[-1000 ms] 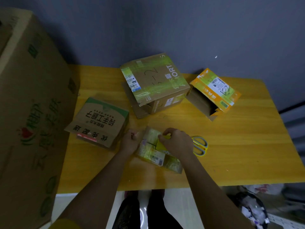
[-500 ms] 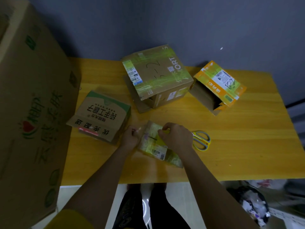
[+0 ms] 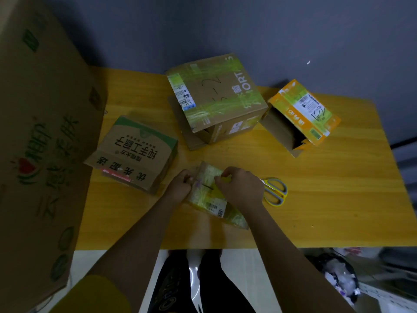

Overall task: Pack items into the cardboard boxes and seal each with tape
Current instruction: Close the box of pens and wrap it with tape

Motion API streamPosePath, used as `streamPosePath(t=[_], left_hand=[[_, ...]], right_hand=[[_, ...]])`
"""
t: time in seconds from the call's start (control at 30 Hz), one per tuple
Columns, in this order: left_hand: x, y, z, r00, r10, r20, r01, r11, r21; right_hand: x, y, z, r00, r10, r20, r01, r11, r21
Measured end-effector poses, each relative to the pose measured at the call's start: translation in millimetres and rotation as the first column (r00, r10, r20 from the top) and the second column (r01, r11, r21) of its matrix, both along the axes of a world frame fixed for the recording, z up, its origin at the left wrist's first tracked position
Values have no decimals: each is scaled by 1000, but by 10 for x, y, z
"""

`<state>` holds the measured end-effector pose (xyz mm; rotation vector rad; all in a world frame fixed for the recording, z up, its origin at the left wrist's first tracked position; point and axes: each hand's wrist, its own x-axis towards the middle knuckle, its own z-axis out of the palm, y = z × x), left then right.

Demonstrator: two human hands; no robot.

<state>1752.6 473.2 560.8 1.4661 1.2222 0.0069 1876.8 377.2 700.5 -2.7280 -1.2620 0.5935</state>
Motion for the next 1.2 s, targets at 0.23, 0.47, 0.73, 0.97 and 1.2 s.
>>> streamPosePath(t=[0.23, 0.47, 0.73, 0.97, 1.2], left_hand=[[-63, 13, 31, 986, -123, -108, 145, 965, 221], [-62, 7, 483, 858, -513, 32, 487, 832, 267], [72, -259, 334, 822, -568, -34, 556, 787, 267], [70, -254, 263, 884, -467, 31, 444, 858, 259], [-83, -579, 238, 949, -316, 8, 303, 918, 255]], right_hand=[[-89, 23, -12, 999, -6, 39, 7, 1000, -29], [-83, 0, 25, 999, 33, 30, -31, 999, -36], [108, -106, 149, 964, 98, -248, -91, 995, 39], [401, -486, 35, 869, -14, -494, 92, 987, 133], [411, -475, -10, 909, 105, -404, -28, 981, 192]])
